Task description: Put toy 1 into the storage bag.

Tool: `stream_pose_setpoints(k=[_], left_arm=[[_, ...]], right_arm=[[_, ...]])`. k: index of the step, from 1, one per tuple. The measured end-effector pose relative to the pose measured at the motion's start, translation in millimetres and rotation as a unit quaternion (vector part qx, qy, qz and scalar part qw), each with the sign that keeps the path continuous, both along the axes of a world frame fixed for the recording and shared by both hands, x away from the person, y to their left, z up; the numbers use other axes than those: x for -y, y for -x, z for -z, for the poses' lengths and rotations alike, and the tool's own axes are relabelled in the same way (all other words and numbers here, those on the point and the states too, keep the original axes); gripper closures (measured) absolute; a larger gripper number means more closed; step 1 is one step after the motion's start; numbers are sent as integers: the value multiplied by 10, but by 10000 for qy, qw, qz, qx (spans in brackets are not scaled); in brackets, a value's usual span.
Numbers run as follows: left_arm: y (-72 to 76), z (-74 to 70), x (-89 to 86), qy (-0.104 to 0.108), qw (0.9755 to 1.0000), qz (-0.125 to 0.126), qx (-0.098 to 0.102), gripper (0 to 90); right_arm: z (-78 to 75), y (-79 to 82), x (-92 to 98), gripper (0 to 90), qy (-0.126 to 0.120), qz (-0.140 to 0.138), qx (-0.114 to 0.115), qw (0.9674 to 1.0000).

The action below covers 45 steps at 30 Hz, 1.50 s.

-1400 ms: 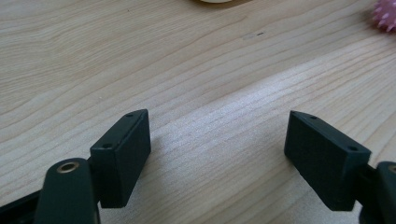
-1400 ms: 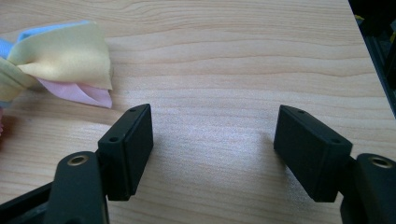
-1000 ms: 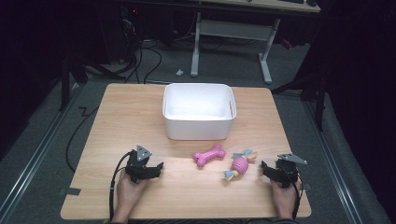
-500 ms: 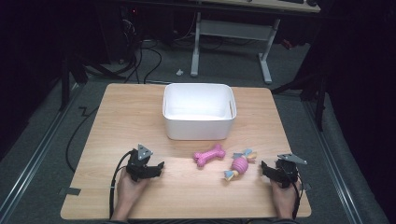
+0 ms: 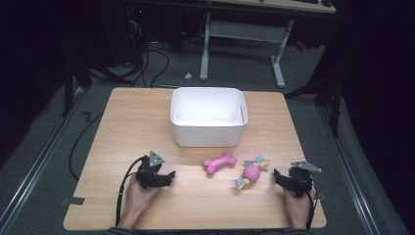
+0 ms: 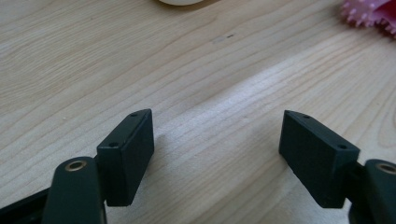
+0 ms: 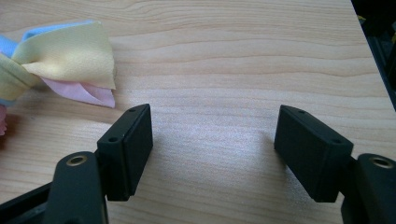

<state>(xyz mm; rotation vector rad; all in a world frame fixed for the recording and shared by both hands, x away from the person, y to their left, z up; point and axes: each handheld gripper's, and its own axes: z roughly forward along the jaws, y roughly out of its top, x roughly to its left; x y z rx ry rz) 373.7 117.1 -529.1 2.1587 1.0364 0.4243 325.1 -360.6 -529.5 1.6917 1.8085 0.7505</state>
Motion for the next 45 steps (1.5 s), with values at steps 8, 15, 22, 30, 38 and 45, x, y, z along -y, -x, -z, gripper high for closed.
stream_pose_setpoints(k=[8,15,22,30,38,45], left_arm=[[19,-128,6,258,9996,96,1,275],[31,-233,66,377,9989,253,78,288],[7,-343,204,548,9970,541,4,298],[-20,-398,328,589,9960,678,-35,312],[-56,-462,546,517,9940,960,-111,293],[-83,-510,717,402,9929,1113,-133,274]], right_arm=[[0,0,1,284,-1,-2,1,10000],[0,-1,0,284,-4,-10,-1,10000],[0,-2,5,283,29,-65,8,10000],[1,-2,-4,284,-5,-93,10,10000],[2,-1,-6,284,-3,-110,15,9999],[2,-1,-6,283,-1,-127,15,9999]])
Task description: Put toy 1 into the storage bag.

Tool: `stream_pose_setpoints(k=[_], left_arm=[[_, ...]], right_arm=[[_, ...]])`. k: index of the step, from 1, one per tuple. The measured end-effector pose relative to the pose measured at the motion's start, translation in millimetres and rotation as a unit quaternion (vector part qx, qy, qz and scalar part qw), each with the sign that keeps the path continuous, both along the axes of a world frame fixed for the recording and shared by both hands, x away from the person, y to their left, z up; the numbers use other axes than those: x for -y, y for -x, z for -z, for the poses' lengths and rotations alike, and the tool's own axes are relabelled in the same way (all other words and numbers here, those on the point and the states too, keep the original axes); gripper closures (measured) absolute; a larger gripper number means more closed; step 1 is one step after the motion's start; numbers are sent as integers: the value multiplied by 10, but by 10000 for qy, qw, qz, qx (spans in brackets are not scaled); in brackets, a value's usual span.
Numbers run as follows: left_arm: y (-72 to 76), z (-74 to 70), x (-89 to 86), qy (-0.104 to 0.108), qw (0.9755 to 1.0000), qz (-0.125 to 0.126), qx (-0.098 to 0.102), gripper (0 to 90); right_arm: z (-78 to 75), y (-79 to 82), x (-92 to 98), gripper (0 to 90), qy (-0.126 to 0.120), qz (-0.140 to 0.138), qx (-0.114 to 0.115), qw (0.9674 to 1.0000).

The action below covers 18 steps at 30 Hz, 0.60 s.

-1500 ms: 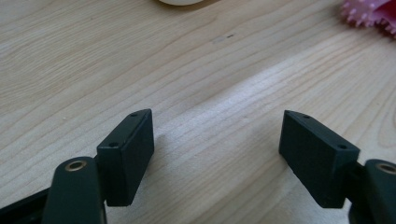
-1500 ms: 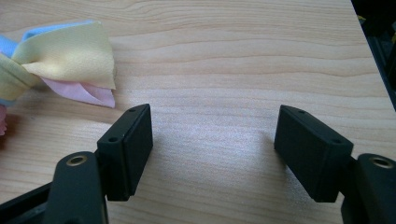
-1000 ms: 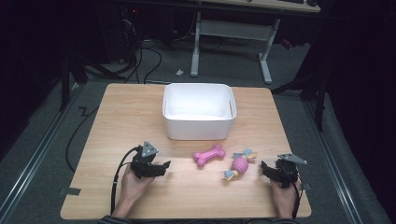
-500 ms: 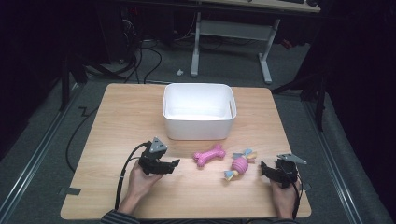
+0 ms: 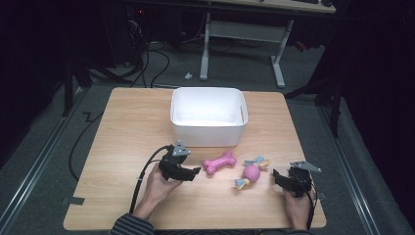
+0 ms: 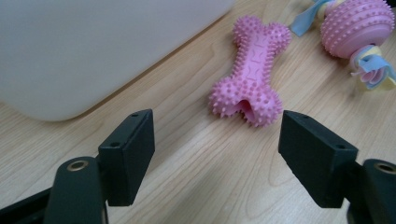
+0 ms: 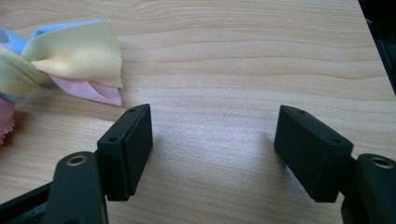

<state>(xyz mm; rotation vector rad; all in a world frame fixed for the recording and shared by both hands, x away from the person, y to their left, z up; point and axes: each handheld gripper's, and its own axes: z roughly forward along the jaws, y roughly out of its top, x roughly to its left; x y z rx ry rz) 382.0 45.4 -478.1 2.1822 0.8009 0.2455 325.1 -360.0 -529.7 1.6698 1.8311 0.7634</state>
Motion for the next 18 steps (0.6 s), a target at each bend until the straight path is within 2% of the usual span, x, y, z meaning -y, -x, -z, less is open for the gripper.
stream_pose_setpoints(k=[6,11,13,16,18], left_arm=[[-33,-4,142,-66,9999,97,-30,259],[-69,11,277,-249,9995,199,-36,245],[-78,17,301,-260,9994,208,-21,245],[-106,46,360,-241,9994,241,-63,245],[-126,85,419,-306,9991,270,-105,244]], right_arm=[[0,0,-1,283,1,-21,1,10000],[0,-1,-1,283,4,-31,3,10000],[1,-2,-1,283,4,-29,4,10000],[0,-1,-3,283,9,-20,-4,10000],[0,-2,-2,283,5,-27,1,10000]])
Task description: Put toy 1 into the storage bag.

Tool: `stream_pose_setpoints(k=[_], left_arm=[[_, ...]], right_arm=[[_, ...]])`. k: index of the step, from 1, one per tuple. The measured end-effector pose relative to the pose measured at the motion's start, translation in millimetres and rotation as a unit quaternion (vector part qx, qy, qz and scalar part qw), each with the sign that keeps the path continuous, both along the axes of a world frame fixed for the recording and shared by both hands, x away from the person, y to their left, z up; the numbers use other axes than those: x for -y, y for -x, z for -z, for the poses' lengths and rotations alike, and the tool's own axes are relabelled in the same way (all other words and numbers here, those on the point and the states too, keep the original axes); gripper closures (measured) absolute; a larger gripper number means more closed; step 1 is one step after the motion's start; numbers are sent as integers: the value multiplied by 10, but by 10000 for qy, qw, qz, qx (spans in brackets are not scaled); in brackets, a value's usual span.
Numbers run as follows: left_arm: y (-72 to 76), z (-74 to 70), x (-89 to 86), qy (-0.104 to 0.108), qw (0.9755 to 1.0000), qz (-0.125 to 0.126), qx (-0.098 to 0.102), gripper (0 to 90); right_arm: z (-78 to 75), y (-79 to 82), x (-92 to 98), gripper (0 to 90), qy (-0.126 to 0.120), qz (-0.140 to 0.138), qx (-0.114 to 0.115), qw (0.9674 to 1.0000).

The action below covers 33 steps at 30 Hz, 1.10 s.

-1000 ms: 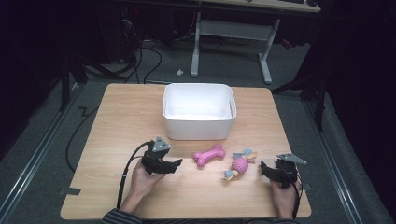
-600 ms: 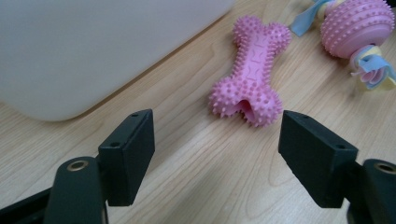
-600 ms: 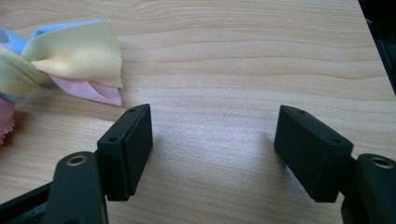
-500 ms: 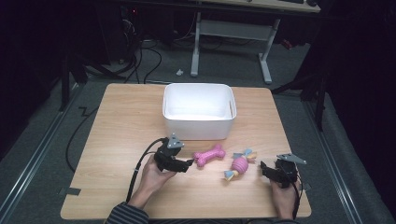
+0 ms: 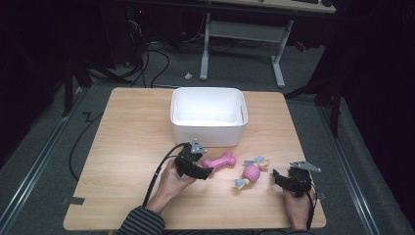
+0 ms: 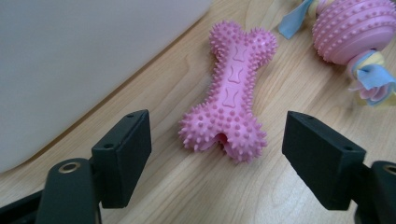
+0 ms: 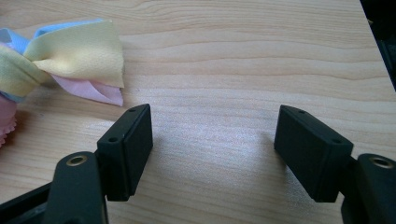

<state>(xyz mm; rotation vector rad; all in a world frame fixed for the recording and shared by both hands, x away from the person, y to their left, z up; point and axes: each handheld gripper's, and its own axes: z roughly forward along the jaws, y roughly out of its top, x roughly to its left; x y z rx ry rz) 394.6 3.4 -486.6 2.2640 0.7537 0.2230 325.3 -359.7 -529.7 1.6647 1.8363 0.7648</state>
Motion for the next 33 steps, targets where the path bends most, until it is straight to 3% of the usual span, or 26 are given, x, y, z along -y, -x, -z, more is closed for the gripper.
stream_pose_setpoints(k=[12,33], left_arm=[[-51,151,198,-309,9995,33,-83,238],[-80,262,304,-495,9987,-15,-140,281]], right_arm=[[1,-1,-1,283,-1,1,3,10000],[0,0,-1,284,-1,1,3,10000]])
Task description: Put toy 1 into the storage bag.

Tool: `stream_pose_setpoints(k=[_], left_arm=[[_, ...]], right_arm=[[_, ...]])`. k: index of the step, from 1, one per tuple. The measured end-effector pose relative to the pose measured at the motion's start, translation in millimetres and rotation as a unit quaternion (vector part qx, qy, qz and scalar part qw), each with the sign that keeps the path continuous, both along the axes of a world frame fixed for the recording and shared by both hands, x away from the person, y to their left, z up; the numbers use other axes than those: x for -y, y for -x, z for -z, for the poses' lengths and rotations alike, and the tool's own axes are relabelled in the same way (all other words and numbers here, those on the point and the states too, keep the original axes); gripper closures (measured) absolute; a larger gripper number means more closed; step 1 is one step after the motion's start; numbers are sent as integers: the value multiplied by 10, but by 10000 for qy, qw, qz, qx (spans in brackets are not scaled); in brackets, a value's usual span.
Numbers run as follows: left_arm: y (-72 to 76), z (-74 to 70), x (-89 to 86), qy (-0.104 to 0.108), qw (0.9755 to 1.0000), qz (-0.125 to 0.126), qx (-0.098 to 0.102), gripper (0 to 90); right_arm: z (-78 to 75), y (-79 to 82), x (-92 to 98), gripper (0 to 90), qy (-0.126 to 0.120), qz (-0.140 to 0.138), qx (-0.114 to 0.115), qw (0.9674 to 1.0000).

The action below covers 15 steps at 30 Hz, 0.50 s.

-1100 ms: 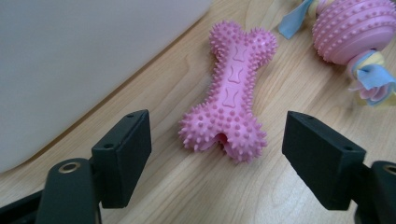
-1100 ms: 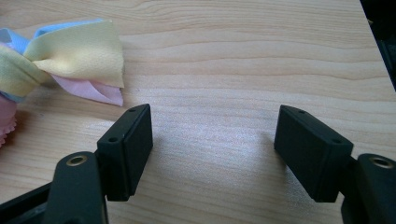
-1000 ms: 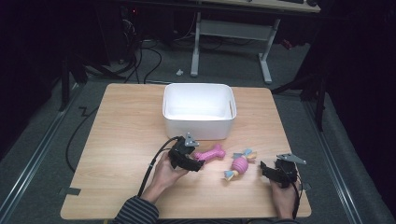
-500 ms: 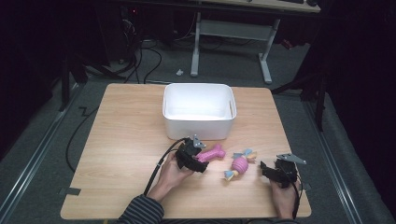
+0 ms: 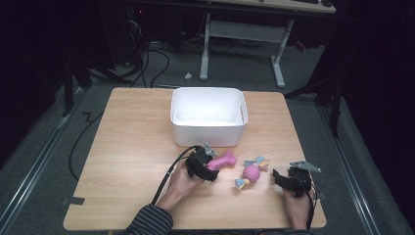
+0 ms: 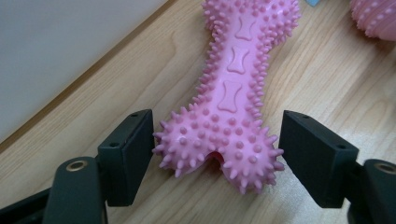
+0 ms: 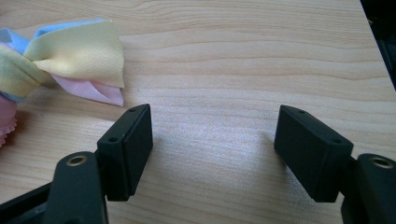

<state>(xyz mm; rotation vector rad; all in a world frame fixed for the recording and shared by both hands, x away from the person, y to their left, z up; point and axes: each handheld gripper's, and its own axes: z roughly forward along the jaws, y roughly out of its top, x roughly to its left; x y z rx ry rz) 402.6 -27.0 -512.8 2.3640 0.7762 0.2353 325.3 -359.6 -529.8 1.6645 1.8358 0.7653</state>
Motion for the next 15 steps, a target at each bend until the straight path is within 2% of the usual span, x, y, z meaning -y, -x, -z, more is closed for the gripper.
stream_pose_setpoints(k=[5,15], left_arm=[[11,11,16,-89,9999,-13,82,324],[23,5,17,-137,9998,23,139,347]], right_arm=[[0,0,-1,284,0,-7,2,10000],[0,0,-3,284,-2,-15,3,10000]])
